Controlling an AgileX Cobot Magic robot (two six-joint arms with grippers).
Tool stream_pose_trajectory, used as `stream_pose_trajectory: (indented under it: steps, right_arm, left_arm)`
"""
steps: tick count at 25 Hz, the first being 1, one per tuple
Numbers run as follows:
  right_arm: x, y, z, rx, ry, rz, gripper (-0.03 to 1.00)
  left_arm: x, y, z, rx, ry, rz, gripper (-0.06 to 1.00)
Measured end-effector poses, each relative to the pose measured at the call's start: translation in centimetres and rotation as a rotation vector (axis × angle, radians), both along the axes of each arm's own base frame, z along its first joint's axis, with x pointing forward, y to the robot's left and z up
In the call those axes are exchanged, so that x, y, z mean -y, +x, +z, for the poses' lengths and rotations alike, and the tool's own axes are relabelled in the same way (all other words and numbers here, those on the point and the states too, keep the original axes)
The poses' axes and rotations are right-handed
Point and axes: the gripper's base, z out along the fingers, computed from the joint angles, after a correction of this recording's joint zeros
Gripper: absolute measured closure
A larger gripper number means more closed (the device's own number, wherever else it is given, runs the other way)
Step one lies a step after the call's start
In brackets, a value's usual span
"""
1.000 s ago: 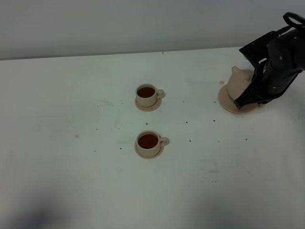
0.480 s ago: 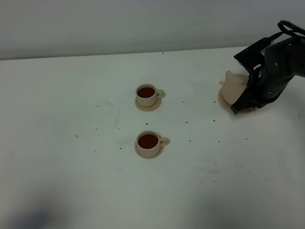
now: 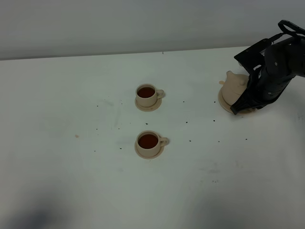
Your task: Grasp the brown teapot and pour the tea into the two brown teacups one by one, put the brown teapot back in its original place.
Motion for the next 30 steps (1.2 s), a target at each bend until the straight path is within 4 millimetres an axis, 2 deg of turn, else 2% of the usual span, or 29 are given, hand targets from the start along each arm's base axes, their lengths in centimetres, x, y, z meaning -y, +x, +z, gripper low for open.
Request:
stream_pose_trajectory:
  steps: [2,9,12,15,17,21,24,30]
  right_arm:
    - [0.0,0.0,0.0,-0.004,0.001,-0.003,0.80]
    - [0.1,-0.2,-0.1,-0.022,-0.006,-0.006,0.54]
    - [0.2,-0.3,0.0,-0.051,-0.019,-0.012,0.46]
    - [0.4,-0.6,1.2,-0.091,-0.030,-0.055,0.44]
    - [0.6,-1.2,2.7,-0.104,-0.027,-0.098,0.43]
    - [1.5,-2.8,6.4,-0.118,-0.028,-0.201,0.43]
    - [2.4,-4.8,8.9,-0.116,-0.033,-0.265,0.43]
    - [4.9,-10.8,11.9,-0.097,-0.006,-0.383,0.43]
  left_arm:
    - [0.0,0.0,0.0,0.000,0.000,0.000,0.70]
    - [0.0,0.0,0.0,0.000,0.000,0.000,0.70]
    - [0.0,0.0,0.0,0.000,0.000,0.000,0.70]
    - [0.0,0.0,0.0,0.000,0.000,0.000,0.70]
    - [0.0,0.0,0.0,0.000,0.000,0.000,0.70]
    - [0.0,0.0,0.0,0.000,0.000,0.000,0.70]
    - [0.0,0.0,0.0,0.000,0.000,0.000,0.70]
    - [0.0,0.0,0.0,0.000,0.000,0.000,0.70]
